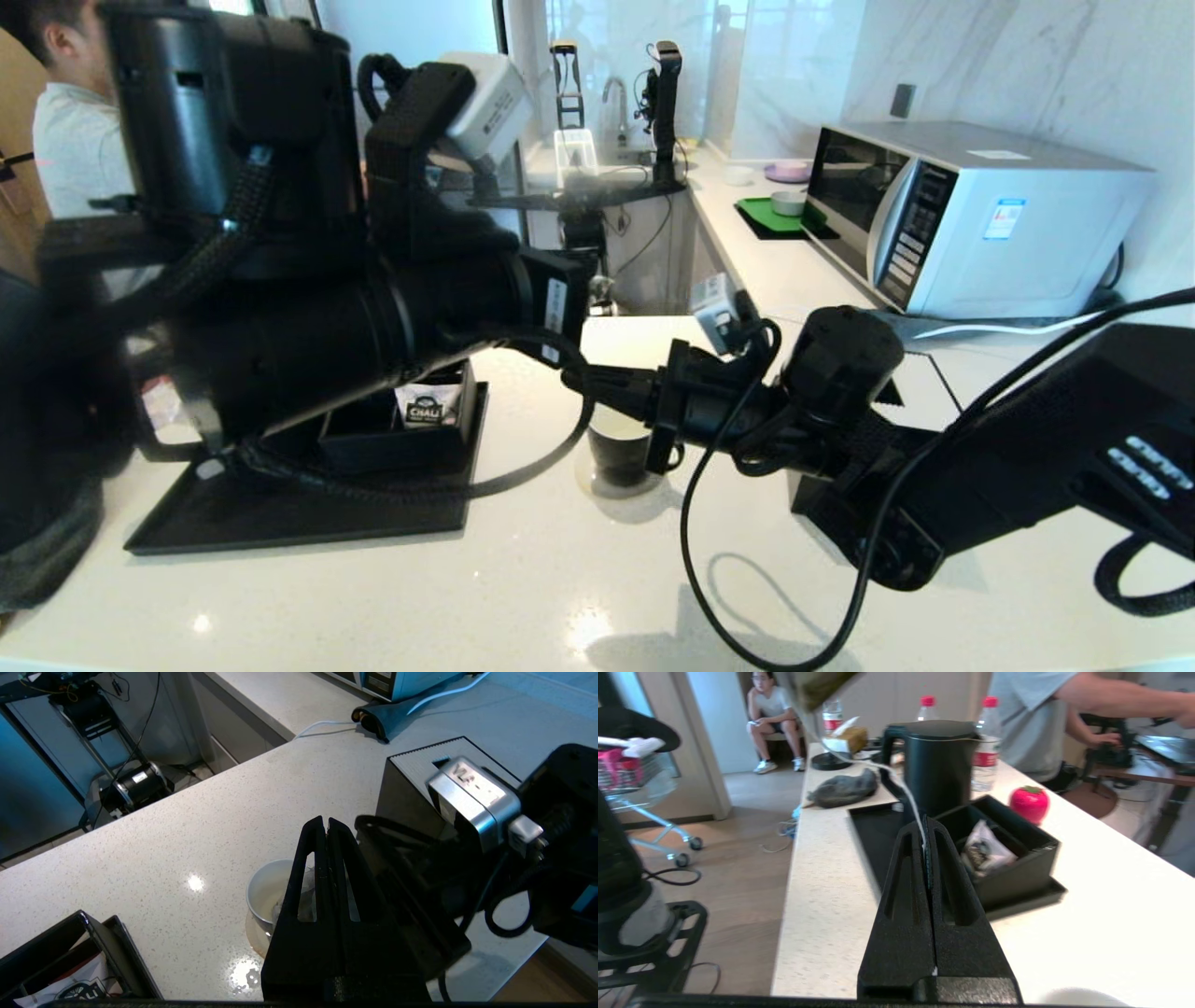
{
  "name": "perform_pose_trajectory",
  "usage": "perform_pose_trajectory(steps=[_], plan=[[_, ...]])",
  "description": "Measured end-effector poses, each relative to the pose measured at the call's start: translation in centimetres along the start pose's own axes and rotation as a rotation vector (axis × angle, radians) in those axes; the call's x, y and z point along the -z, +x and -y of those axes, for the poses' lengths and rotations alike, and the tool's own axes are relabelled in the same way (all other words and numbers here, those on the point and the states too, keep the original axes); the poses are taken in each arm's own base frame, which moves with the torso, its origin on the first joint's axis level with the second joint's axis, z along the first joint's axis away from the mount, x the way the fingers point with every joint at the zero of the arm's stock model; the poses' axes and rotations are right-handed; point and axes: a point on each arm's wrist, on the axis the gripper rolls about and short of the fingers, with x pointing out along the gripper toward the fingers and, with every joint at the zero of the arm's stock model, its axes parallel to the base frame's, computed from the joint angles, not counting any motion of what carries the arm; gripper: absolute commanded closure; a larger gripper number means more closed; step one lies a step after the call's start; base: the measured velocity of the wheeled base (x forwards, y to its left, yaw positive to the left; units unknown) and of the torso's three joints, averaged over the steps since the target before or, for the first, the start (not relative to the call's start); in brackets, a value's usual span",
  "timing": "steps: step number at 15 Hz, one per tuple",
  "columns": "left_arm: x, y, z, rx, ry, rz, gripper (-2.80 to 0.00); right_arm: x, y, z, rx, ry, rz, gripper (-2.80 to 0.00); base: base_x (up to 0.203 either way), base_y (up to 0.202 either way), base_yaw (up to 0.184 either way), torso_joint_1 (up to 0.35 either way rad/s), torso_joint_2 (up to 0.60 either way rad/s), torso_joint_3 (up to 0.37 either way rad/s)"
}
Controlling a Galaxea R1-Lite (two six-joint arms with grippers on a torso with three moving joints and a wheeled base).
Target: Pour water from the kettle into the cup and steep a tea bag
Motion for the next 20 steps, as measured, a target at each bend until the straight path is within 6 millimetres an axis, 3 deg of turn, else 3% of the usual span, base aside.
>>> perform_pose_trajectory(steps=[9, 20], plan=[[2.2, -1.8, 1.7, 0.073, 0.024, -0.058, 0.0, -1.3, -1.2, 1.2, 0.05, -0.029, 0.021, 0.0, 0.0, 0.0, 0.0, 0.0, 0.0, 0.0], [4.1, -1.5, 1.7, 0.07, 0.007, -0.122, 0.0, -3.6, -1.0, 1.2, 0.058, -0.064, 0.064, 0.0, 0.0, 0.0, 0.0, 0.0, 0.0, 0.0]])
